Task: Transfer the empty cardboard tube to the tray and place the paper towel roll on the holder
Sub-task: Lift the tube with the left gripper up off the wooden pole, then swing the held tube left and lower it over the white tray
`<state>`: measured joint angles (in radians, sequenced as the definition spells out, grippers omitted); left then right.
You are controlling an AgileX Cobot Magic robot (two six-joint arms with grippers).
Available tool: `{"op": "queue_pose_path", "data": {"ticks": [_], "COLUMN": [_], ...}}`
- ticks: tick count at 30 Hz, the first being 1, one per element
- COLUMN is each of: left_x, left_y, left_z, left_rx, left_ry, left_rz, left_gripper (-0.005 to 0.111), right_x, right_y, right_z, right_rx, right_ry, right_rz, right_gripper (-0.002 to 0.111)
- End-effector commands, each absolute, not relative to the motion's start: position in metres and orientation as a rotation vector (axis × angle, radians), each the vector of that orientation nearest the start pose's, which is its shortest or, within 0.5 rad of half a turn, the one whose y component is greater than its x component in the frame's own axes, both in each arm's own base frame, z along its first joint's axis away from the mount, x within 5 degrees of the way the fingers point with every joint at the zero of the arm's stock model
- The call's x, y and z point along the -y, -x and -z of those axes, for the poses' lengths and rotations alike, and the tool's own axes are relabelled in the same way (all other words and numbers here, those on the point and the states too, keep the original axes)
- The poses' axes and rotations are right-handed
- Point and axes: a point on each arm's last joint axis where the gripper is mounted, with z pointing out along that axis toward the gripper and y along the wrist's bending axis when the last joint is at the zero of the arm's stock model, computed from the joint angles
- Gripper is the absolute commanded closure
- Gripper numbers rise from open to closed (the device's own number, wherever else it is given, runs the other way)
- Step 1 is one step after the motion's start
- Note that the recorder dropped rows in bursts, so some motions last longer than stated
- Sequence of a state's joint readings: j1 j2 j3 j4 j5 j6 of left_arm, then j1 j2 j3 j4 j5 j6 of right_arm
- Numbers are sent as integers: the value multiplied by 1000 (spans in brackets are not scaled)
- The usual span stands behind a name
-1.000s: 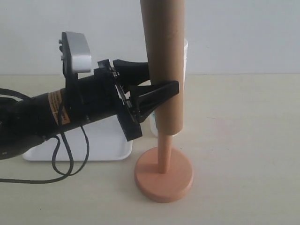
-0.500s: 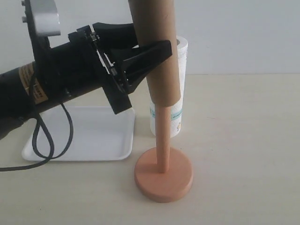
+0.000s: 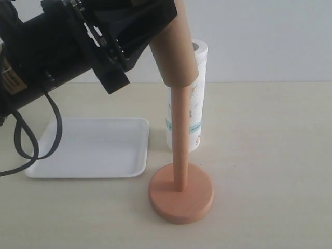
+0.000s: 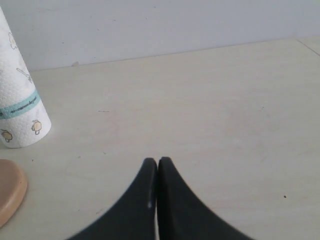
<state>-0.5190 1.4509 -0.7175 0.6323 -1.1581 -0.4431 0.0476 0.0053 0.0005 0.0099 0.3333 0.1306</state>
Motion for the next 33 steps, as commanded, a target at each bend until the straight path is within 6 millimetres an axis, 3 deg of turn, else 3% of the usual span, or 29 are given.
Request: {"op": "queue_pose_path", "data": {"ticks": [1, 10, 16, 24, 28, 33], "left_x": [183, 183, 180, 169, 155, 138], "left_y": [-221, -219, -218, -204, -195, -193], "left_z": [-318, -342, -344, -365, -376, -374], "left_rx": [-1007, -950, -984, -967, -1074, -1257], "left_ry": [-695, -695, -693, -677, -663, -681], "left_rz": [919, 944, 912, 857, 727, 467], "left_gripper": [103, 103, 103, 103, 103, 103], "right_x": [-3, -3, -3, -3, -3, -3], "right_y": [-54, -54, -54, -54, -54, -54], "right_z": [-183, -183, -183, -184, -184, -184], "right_rx": [-1813, -1813, -1813, -1801, -1806, -1806], "right_ry": [-82, -82, -82, -82, -82, -82], "right_rz": [-128, -128, -128, -128, -128, -128], "right_gripper": [108, 108, 108, 108, 108, 108]}}
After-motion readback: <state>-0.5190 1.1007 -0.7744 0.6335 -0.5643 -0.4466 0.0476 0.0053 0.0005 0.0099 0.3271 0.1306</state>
